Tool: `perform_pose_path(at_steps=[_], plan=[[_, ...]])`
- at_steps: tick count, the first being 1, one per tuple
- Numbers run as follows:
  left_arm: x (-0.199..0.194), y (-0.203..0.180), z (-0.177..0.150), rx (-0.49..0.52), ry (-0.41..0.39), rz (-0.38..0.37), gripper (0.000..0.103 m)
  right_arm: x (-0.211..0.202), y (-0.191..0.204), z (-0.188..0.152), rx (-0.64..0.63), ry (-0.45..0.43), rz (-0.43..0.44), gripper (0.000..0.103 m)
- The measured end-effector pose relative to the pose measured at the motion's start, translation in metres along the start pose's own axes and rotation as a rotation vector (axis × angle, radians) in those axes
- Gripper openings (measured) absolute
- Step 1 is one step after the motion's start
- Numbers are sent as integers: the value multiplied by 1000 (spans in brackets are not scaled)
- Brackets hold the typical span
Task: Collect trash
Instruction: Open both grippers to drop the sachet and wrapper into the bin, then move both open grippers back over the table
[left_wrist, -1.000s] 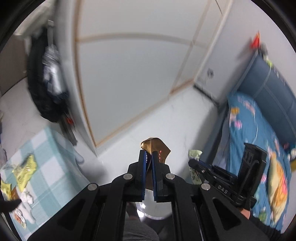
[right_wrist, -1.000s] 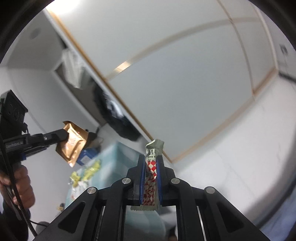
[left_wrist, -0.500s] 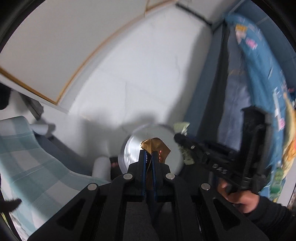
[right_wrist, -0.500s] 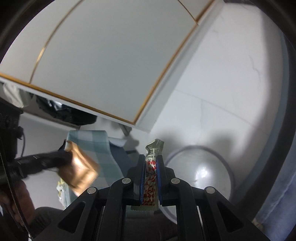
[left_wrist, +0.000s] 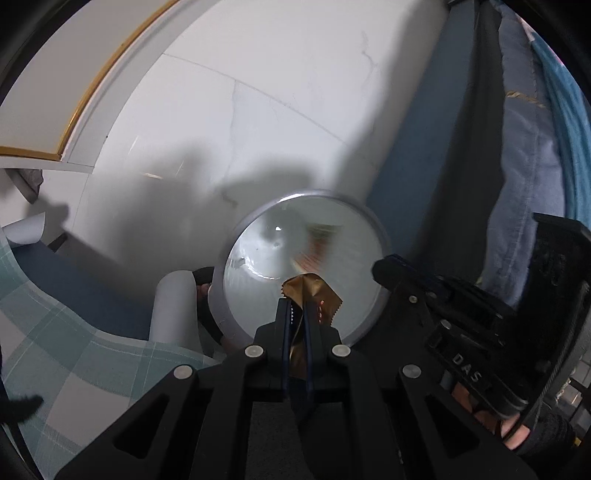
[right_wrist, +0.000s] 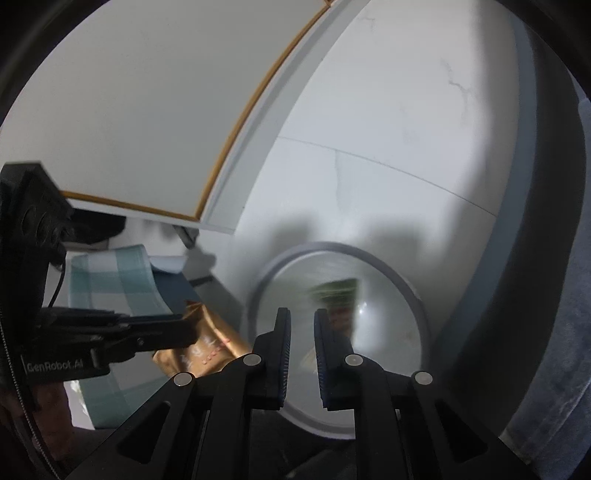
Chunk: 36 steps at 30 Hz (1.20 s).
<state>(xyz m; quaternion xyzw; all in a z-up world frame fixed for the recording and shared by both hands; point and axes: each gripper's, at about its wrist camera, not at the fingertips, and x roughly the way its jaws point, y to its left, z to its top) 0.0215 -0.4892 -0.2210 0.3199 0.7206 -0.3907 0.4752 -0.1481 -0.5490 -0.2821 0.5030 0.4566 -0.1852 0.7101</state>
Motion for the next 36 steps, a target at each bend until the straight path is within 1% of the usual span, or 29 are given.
perform_pose_path(at_steps=[4,5,6,8,9,10,12,14,16,17,18,23,24,25,27,28,29,30,31,33,34,35,36], plan=[[16,3,4,-33,60,-35,11,5,4,-2,-2,25,-52,13],[18,4,4,-43,73,-49,12,3,3,-2,0,27,-54,14],[21,5,5,-47,79,-46,12,1,3,-3,3,27,-54,15],[22,5,5,-46,84,-32,16,-6,3,-5,7,17,-53,19],[22,6,5,-45,83,-29,25,-11,4,-6,5,9,-53,24],[21,6,5,-47,79,-16,36,-17,5,-7,-1,-4,-54,25],[16,7,5,-56,54,15,47,-27,8,-8,-23,-30,-64,28],[10,6,5,-52,33,36,47,-37,12,-8,-41,-61,-72,33],[2,6,2,-44,1,62,47,-50,15,-8,-56,-97,-73,40],[-4,6,1,-43,-14,74,47,-55,17,-7,-64,-113,-74,41],[-11,6,0,-43,-38,87,47,-60,18,-6,-70,-127,-74,42],[-63,9,-9,-58,-208,147,49,-81,27,-2,-89,-175,-60,45],[-80,11,-14,-69,-260,156,50,-86,30,-1,-96,-186,-59,46],[-90,13,-18,-79,-288,163,51,-92,36,0,-110,-203,-54,48],[-120,18,-30,-104,-376,170,54,-104,47,2,-139,-235,-43,49],[-135,21,-38,-124,-432,176,58,-110,54,2,-158,-255,-37,51],[-145,25,-44,-143,-477,192,61,-115,60,2,-173,-270,-33,53],[-161,29,-57,-170,-544,212,64,-123,70,3,-197,-294,-27,56],[-171,32,-65,-184,-586,218,64,-130,78,3,-218,-316,-24,59],[-194,39,-86,-223,-679,245,64,-142,92,4,-260,-349,-9,61],[-202,41,-94,-239,-713,250,64,-150,104,3,-291,-371,7,63],[-212,46,-107,-265,-765,251,64,-156,112,2,-313,-385,16,64],[-218,48,-115,-281,-795,255,64,-162,121,0,-338,-399,27,65]])
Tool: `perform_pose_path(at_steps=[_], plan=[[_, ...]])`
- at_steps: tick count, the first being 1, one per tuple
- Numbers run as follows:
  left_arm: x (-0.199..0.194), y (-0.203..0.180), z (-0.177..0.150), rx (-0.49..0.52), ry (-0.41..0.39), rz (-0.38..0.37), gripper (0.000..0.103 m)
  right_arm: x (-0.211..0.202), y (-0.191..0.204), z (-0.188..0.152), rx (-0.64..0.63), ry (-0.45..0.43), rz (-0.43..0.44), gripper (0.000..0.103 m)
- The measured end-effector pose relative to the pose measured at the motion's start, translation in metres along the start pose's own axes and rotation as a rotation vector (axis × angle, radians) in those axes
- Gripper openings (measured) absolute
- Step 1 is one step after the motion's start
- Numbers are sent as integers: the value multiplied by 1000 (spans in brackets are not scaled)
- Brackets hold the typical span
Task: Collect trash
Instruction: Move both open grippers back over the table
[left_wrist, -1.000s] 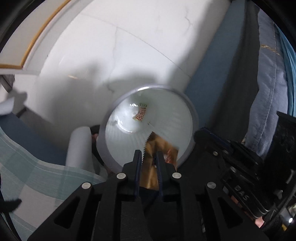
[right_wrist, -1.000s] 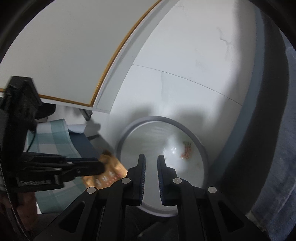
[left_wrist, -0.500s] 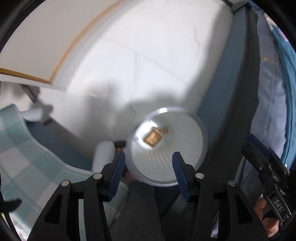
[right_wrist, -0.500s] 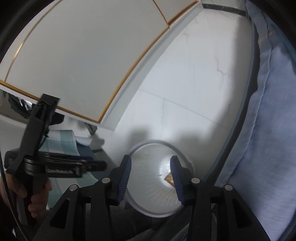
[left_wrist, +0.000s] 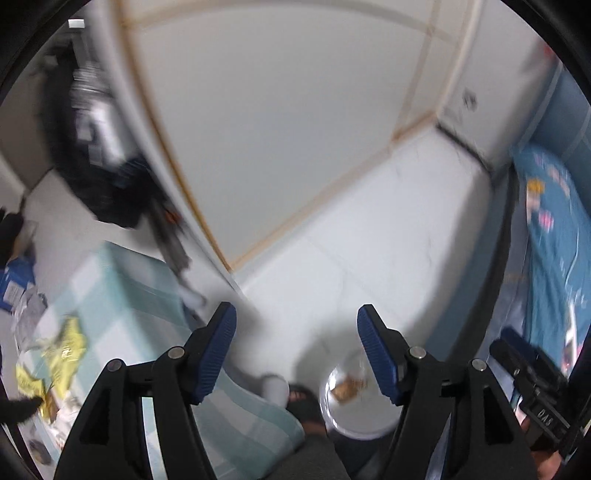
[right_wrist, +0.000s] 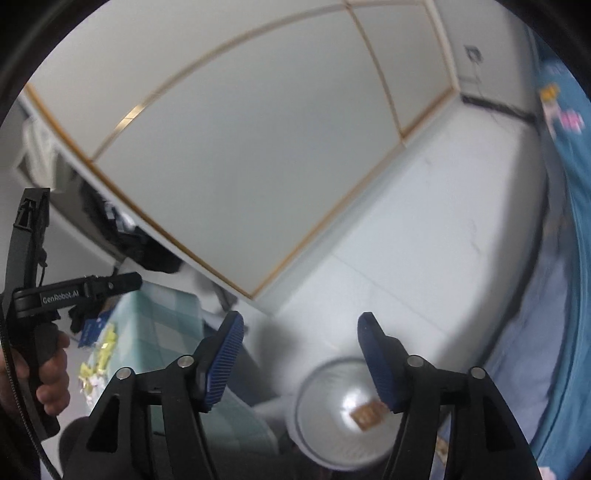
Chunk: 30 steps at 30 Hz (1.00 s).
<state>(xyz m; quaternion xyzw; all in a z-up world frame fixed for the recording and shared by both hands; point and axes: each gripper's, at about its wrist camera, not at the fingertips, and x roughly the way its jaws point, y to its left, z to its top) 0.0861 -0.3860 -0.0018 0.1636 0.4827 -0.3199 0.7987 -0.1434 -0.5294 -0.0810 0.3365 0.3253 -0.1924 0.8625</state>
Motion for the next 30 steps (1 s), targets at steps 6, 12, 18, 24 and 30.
perform_pose_path(at_steps=[6,12,18,24,30], plan=[[-57,43,-12,-78,-167,67,65,-23,63,11,-121,-75,84,69],[-103,87,-36,-169,-278,112,73,-39,137,9,-258,-136,170,74],[-143,141,-65,-305,-353,139,77,-53,209,-2,-391,-185,269,80],[-174,204,-111,-468,-445,248,86,-50,281,-18,-514,-186,387,82],[-173,253,-140,-604,-468,298,87,-38,345,-47,-637,-182,469,86]])
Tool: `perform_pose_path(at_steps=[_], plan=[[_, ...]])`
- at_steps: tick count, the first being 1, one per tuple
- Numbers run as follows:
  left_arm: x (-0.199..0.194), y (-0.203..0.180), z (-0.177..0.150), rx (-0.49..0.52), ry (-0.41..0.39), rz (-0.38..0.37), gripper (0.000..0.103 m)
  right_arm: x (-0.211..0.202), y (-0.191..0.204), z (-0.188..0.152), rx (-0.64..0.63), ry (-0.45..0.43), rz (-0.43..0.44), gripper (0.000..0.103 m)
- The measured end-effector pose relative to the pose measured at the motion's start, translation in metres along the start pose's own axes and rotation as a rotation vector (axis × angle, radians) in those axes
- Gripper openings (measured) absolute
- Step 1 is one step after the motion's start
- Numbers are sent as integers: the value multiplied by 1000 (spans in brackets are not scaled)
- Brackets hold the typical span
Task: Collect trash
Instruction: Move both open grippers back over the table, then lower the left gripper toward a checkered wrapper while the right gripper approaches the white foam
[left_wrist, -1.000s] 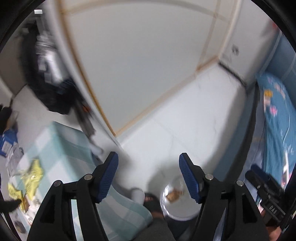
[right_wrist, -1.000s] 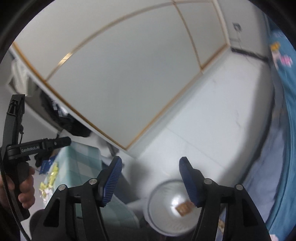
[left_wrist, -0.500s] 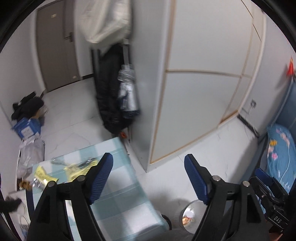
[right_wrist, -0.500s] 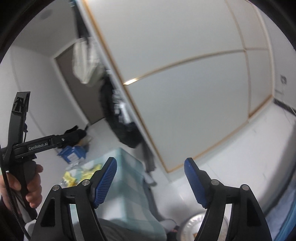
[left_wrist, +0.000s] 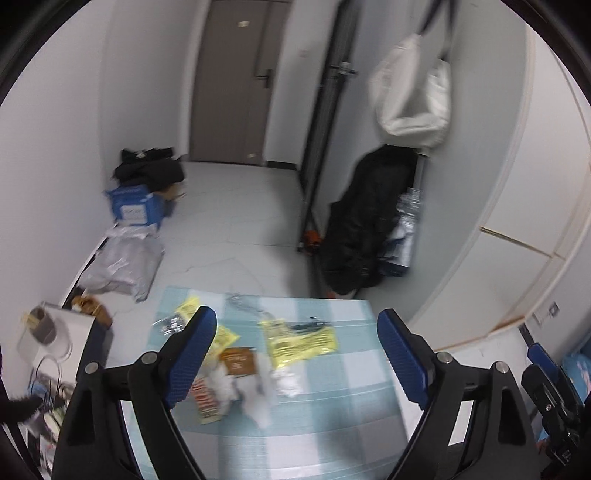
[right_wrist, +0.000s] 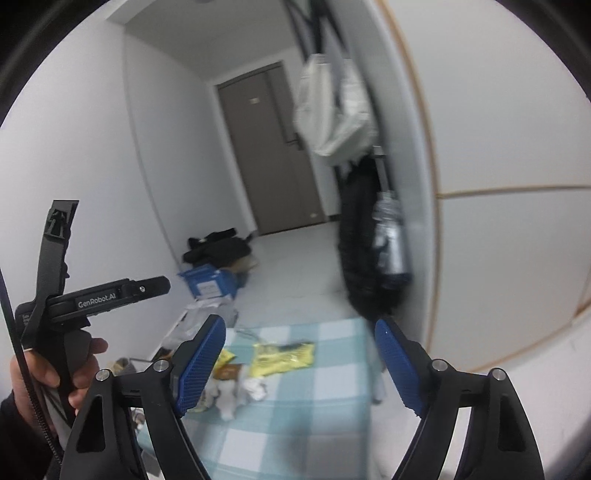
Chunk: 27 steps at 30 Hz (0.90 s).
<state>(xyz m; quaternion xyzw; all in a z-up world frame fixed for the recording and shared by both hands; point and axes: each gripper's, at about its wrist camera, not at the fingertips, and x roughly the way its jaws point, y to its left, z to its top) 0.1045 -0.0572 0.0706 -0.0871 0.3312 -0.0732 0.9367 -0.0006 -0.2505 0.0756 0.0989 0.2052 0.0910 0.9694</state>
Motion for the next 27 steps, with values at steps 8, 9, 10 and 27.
perform_pose_path(at_steps=[8,9,10,27], plan=[[2,53,-14,-49,-35,80,87,50,48,-10,-80,54,87,88],[2,63,-17,-51,-40,88,88,55,54,-12,-87,62,92,89],[3,68,-19,-52,-42,92,89,65,59,-15,-96,76,100,89],[36,154,-40,-171,51,129,98,194,107,-84,-197,396,188,91]])
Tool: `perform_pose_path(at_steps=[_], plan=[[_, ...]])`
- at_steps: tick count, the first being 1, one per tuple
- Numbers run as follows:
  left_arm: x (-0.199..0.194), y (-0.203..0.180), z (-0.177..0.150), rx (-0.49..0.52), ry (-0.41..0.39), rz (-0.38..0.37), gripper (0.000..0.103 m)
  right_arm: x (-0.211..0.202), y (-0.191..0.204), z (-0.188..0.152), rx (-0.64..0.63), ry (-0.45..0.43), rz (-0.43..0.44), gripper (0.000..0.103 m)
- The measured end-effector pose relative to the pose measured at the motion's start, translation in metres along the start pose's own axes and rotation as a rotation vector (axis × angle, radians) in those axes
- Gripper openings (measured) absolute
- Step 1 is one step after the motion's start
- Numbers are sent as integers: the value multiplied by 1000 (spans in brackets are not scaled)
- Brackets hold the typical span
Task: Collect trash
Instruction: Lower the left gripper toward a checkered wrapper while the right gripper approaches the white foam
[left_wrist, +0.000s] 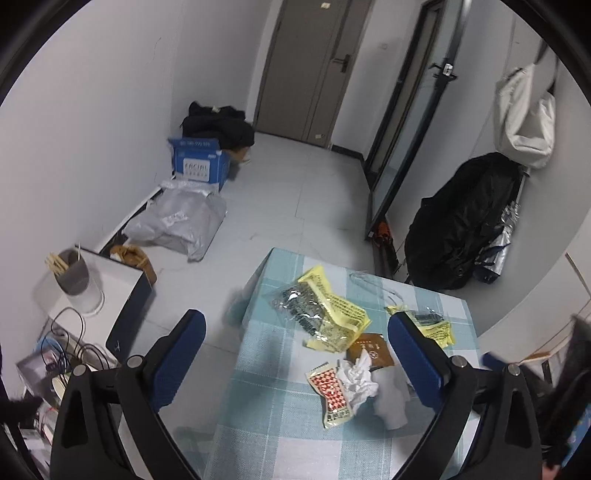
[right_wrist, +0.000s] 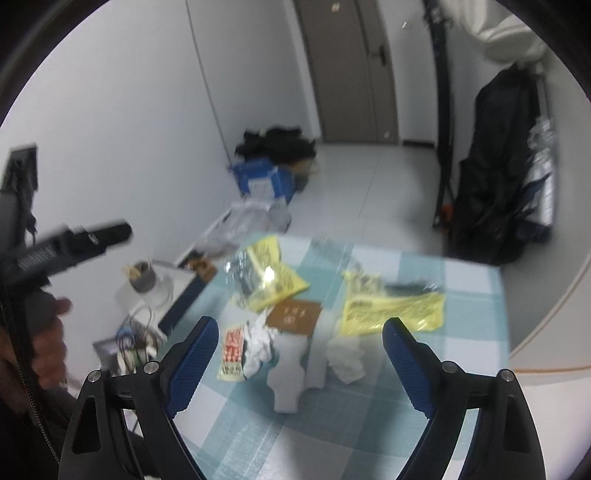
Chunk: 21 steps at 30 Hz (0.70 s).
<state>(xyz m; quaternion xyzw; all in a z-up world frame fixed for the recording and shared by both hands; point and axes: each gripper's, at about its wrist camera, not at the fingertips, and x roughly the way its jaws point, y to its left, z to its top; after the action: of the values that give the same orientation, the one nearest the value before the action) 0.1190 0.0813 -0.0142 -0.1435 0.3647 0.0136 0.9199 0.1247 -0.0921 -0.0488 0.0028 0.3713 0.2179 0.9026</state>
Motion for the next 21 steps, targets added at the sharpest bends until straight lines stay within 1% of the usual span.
perform_pose_path(at_steps=[4,7,12,15,16,18,20,21], plan=[[7,9,4,-4,22,23,98,42,5,-10,-29,119,21,91],[14,12,4,-1,58,34,98,69,7,-21,-43,195,33,91],[22,23,3,-20,97,40,98,92,12,-33,-88,232,34,89],[30,28,0,-24,128,52,98,97,17,-37,-119,240,28,78],[32,29,0,-26,138,54,98,100,20,-39,-140,250,27,71],[37,30,-1,-27,158,54,98,102,26,-42,-203,256,-4,62],[43,29,-5,-20,190,57,98,103,31,-45,-260,255,-38,54],[45,29,-5,-18,200,56,98,103,33,-47,-282,256,-51,48]])
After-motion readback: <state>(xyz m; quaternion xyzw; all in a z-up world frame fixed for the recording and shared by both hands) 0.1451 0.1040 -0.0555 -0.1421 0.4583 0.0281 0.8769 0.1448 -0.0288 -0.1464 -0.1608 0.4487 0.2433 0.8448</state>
